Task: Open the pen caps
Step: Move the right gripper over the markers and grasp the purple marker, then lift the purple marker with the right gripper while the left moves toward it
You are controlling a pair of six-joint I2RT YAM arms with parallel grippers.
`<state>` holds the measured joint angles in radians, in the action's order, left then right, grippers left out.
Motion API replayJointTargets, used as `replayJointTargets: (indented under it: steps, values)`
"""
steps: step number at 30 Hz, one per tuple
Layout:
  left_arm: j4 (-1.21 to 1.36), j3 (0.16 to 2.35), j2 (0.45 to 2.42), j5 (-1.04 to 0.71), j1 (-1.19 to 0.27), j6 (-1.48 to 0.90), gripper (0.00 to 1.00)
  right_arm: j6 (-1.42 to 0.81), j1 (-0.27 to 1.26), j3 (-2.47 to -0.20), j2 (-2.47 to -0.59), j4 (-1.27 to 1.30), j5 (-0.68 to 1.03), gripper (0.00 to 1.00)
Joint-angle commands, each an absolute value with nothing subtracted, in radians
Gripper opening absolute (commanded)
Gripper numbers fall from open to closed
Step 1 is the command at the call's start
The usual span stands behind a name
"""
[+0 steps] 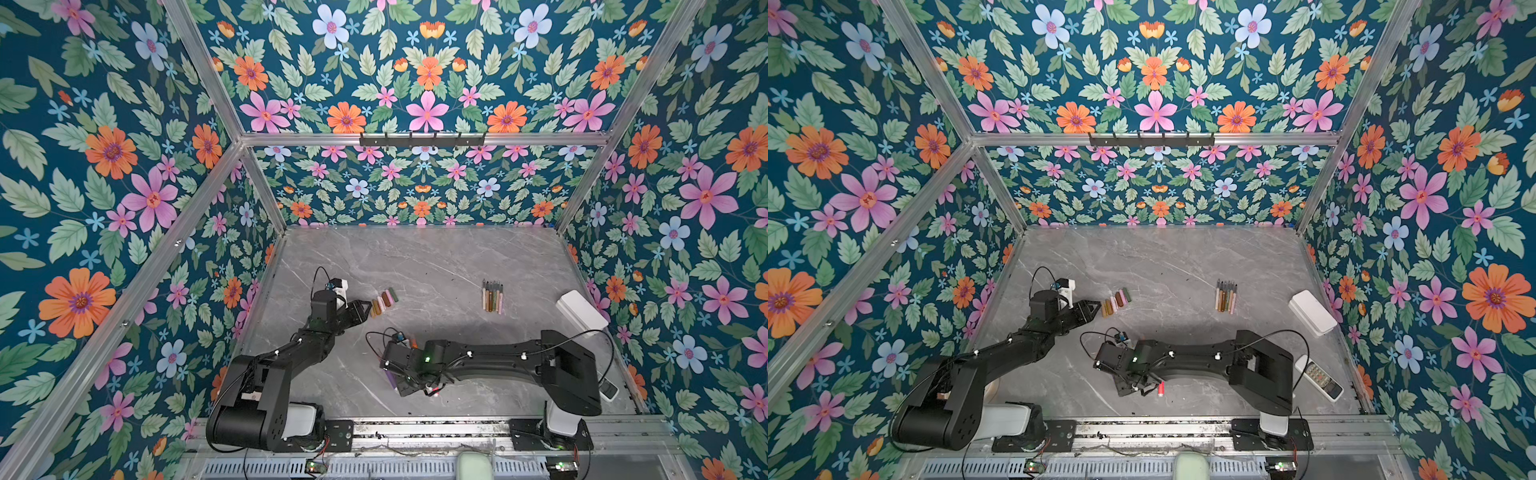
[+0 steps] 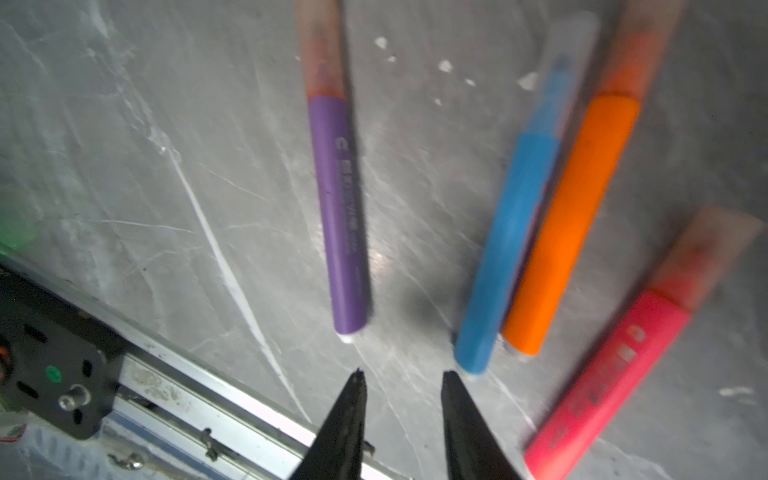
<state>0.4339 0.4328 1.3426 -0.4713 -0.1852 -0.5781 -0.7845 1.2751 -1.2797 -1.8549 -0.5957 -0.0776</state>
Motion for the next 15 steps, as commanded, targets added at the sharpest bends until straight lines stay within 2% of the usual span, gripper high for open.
replayJointTargets:
  steps: [1,6,15]
  values:
    - [0.448,0.431,1.331,-0.470,-0.185,-0.581,0.42,-0.721,1.280,-1.352,-1.910,-0.626,-0.052,0.33]
    - [0.446,0.429,1.324,-0.472,-0.184,-0.581,0.42,-0.715,1.280,-1.440,-1.999,-0.687,-0.063,0.33]
    - [0.446,0.428,1.323,-0.475,-0.184,-0.581,0.42,-0.741,1.279,-1.424,-2.033,-0.675,-0.055,0.33]
